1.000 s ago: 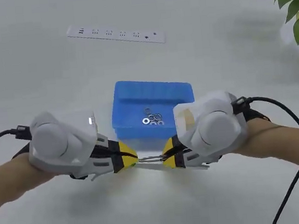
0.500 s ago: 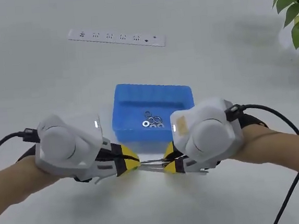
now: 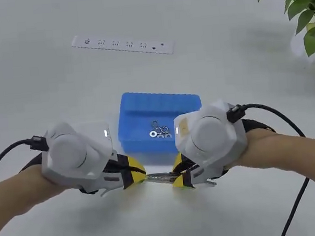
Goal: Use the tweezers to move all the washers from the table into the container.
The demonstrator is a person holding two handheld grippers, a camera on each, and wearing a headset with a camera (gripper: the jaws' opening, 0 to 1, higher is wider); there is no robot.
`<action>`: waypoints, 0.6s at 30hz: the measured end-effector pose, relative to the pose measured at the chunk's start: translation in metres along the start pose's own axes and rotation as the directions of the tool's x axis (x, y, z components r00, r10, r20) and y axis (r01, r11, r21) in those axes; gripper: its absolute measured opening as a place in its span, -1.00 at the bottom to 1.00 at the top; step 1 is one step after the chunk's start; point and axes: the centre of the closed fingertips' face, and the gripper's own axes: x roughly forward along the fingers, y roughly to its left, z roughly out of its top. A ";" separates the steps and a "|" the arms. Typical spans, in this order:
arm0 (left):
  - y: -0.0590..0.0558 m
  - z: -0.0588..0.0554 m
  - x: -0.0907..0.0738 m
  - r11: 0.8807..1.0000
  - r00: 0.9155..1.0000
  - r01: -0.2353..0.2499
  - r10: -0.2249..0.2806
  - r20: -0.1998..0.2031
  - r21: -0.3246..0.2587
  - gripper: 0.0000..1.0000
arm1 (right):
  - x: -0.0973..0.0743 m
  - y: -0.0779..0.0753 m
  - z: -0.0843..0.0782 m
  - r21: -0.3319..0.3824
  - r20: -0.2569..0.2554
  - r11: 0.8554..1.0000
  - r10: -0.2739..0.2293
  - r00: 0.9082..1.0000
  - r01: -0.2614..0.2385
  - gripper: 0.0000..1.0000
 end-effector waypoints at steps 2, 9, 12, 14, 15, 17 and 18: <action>0.001 0.000 0.000 1.000 1.000 -0.002 0.002 0.001 -0.002 -0.88 | 0.000 0.000 0.000 0.014 0.005 1.000 -0.001 1.000 0.000 -0.70; 0.000 0.002 -0.006 1.000 1.000 -0.012 0.013 0.009 -0.022 -0.74 | -0.002 0.000 -0.005 0.034 0.017 0.999 -0.024 1.000 0.023 -0.67; -0.001 0.003 -0.013 0.998 0.999 -0.031 0.032 0.019 -0.045 -0.68 | -0.007 -0.002 -0.010 0.080 0.046 0.995 -0.063 0.997 0.059 -0.65; -0.001 0.001 -0.018 0.996 0.998 -0.050 0.053 0.028 -0.074 -0.63 | -0.012 -0.001 -0.012 0.156 0.087 0.985 -0.084 0.993 0.070 -0.64; -0.001 -0.001 -0.022 0.994 0.997 -0.064 0.067 0.030 -0.090 -0.59 | -0.014 -0.001 -0.013 0.177 0.100 0.981 -0.097 0.990 0.079 -0.63; -0.001 -0.005 -0.029 0.989 0.994 -0.095 0.100 0.037 -0.117 -0.56 | -0.022 -0.001 -0.015 0.237 0.139 0.966 -0.139 0.980 0.104 -0.61; -0.001 -0.006 -0.031 0.985 0.992 -0.110 0.116 0.045 -0.132 -0.55 | -0.028 -0.001 -0.016 0.283 0.162 0.952 -0.169 0.972 0.119 -0.61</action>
